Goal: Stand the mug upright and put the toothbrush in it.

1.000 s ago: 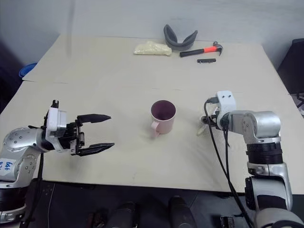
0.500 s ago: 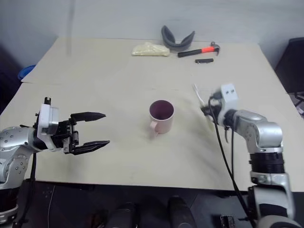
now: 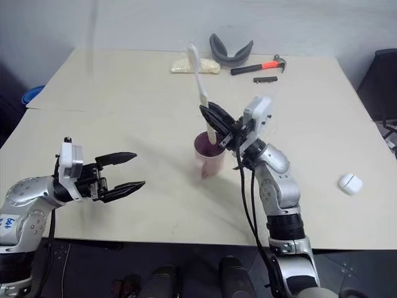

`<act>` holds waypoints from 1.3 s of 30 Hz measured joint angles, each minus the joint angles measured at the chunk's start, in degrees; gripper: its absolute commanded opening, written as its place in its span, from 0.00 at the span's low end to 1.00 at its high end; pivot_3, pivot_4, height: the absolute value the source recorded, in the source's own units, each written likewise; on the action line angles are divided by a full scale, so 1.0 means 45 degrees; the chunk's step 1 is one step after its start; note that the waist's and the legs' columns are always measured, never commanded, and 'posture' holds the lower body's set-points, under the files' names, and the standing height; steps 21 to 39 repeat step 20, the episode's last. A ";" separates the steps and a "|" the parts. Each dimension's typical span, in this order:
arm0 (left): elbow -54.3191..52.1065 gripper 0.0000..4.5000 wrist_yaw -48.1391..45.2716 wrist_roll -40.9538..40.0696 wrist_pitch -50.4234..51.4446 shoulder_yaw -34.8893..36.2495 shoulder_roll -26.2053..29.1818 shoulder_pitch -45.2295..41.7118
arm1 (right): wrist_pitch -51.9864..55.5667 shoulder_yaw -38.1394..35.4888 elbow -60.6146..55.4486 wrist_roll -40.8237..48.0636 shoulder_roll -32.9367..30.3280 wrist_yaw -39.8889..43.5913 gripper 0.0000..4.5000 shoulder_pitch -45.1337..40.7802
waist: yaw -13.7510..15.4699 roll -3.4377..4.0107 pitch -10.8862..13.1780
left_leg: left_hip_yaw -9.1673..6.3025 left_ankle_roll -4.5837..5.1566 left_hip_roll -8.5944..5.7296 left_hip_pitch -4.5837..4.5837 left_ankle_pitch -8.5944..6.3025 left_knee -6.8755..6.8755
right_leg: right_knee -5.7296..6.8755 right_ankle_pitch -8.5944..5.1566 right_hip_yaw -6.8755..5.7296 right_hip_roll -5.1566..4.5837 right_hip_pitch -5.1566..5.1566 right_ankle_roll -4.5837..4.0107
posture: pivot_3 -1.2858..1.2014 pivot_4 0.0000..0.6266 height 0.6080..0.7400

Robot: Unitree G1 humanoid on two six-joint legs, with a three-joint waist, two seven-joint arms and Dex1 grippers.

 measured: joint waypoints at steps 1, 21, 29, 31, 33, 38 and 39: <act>0.0016 1.00 0.0005 0.0026 -0.0036 -0.0002 -0.0002 -0.0036 | -0.0419 -0.0001 0.0346 -0.0148 0.0070 0.0075 0.31 0.0001 | -0.0006 0.0000 0.0000 | 0.0002 -0.0005 0.0002 0.0000 0.0003 -0.0002 | 0.0003 0.0000 0.0000 0.0002 0.0000 0.0000 | 0.52 0.24 1.00; 0.1878 1.00 0.0177 0.3315 -0.4623 0.1820 0.0746 0.4016 | -0.1281 -0.3343 -0.2509 0.0375 -0.8045 0.6136 0.99 0.8662 | 0.0251 -0.0035 0.0025 | 0.0041 0.0063 0.0018 0.0288 -0.0052 -0.0074 | -0.0149 -0.0004 0.0047 -0.0003 0.0305 -0.0012 | 0.52 0.24 1.00; 0.1878 1.00 0.0177 0.3315 -0.4623 0.1820 0.0746 0.4016 | -0.1281 -0.3343 -0.2509 0.0375 -0.8045 0.6136 0.99 0.8662 | 0.0251 -0.0035 0.0025 | 0.0041 0.0063 0.0018 0.0288 -0.0052 -0.0074 | -0.0149 -0.0004 0.0047 -0.0003 0.0305 -0.0012 | 0.52 0.24 1.00; 0.1878 1.00 0.0177 0.3315 -0.4623 0.1820 0.0746 0.4016 | -0.1281 -0.3343 -0.2509 0.0375 -0.8045 0.6136 0.99 0.8662 | 0.0251 -0.0035 0.0025 | 0.0041 0.0063 0.0018 0.0288 -0.0052 -0.0074 | -0.0149 -0.0004 0.0047 -0.0003 0.0305 -0.0012 | 0.52 0.24 1.00; 0.1878 1.00 0.0177 0.3315 -0.4623 0.1820 0.0746 0.4016 | -0.1281 -0.3343 -0.2509 0.0375 -0.8045 0.6136 0.99 0.8662 | 0.0251 -0.0035 0.0025 | 0.0041 0.0063 0.0018 0.0288 -0.0052 -0.0074 | -0.0149 -0.0004 0.0047 -0.0003 0.0305 -0.0012 | 0.52 0.24 1.00; 0.1878 1.00 0.0177 0.3315 -0.4623 0.1820 0.0746 0.4016 | -0.1281 -0.3343 -0.2509 0.0375 -0.8045 0.6136 0.99 0.8662 | 0.0251 -0.0035 0.0025 | 0.0041 0.0063 0.0018 0.0288 -0.0052 -0.0074 | -0.0149 -0.0004 0.0047 -0.0003 0.0305 -0.0012 | 0.52 0.24 1.00; 0.1878 1.00 0.0177 0.3315 -0.4623 0.1820 0.0746 0.4016 | -0.1281 -0.3343 -0.2509 0.0375 -0.8045 0.6136 0.99 0.8662 | 0.0251 -0.0035 0.0025 | 0.0041 0.0063 0.0018 0.0288 -0.0052 -0.0074 | -0.0149 -0.0004 0.0047 -0.0003 0.0305 -0.0012 | 0.52 0.24 1.00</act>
